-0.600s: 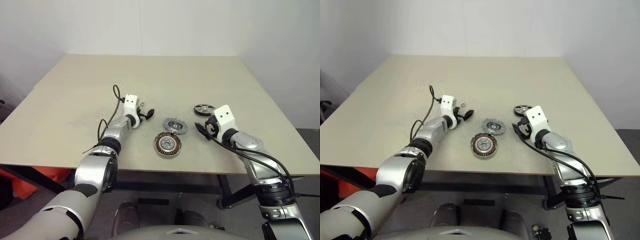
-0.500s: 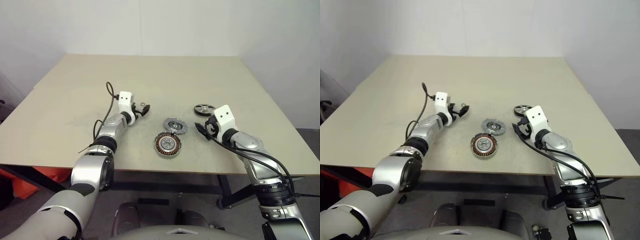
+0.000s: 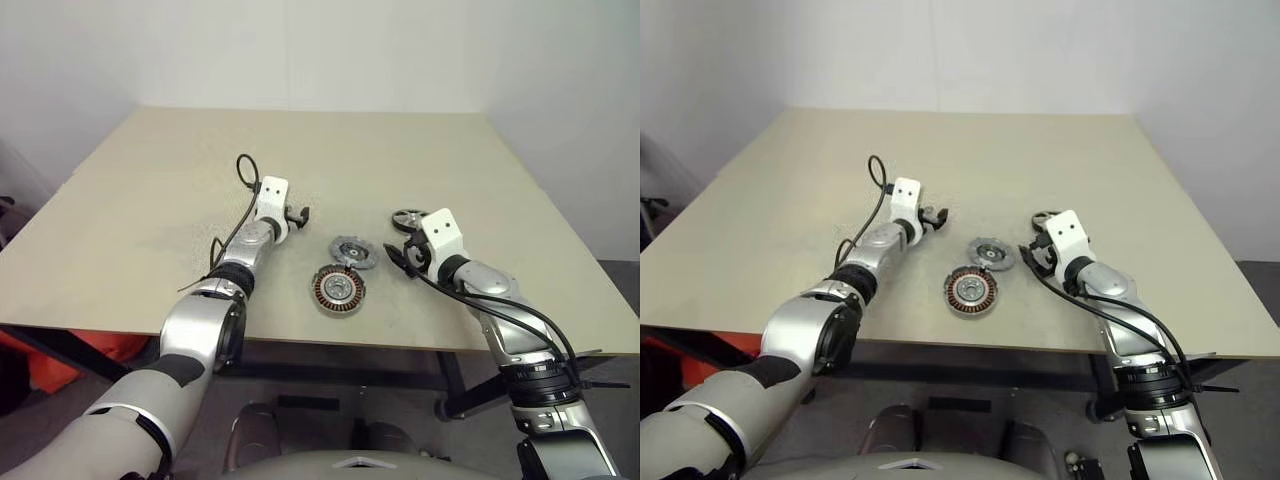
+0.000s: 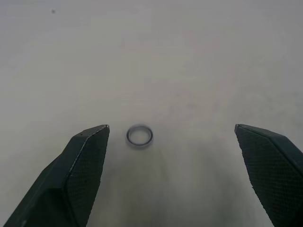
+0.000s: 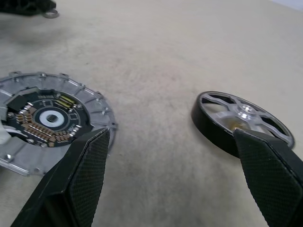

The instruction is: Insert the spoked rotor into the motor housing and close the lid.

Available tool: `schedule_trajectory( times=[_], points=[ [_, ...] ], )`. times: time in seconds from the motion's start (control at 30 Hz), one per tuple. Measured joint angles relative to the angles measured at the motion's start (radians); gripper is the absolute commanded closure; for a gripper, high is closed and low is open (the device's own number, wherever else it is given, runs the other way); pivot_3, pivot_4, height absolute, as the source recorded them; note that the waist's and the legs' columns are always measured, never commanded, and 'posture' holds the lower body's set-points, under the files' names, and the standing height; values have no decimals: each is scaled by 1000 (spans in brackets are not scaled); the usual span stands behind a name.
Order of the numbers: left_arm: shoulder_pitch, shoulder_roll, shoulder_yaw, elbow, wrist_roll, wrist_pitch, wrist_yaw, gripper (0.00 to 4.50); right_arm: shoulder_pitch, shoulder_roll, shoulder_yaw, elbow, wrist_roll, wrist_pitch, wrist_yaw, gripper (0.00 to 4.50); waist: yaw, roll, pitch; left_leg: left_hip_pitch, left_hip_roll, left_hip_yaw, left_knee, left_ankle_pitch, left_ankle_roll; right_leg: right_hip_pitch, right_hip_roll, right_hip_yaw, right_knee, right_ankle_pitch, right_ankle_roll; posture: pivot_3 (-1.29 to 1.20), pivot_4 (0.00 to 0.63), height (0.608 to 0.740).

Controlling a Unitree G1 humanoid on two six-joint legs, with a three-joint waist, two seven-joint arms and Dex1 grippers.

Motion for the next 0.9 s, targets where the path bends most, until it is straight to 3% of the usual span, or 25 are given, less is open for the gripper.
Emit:
schedule_trajectory(
  times=[0.23,0.9],
  points=[
    [-20,4,1,29,33,29,69,31,8,0,-2,-1,-3,0,-9,195,2,0,0,0,-1,0,0,-1,1,0,-1,0,-1,-1,1,0,0,740],
    [-20,-17,57,49,27,125,76,31,9,7,-3,-2,-3,0,-28,195,1,0,0,-1,-5,0,-1,-2,4,0,-4,0,-1,-1,2,0,0,740]
  ],
)
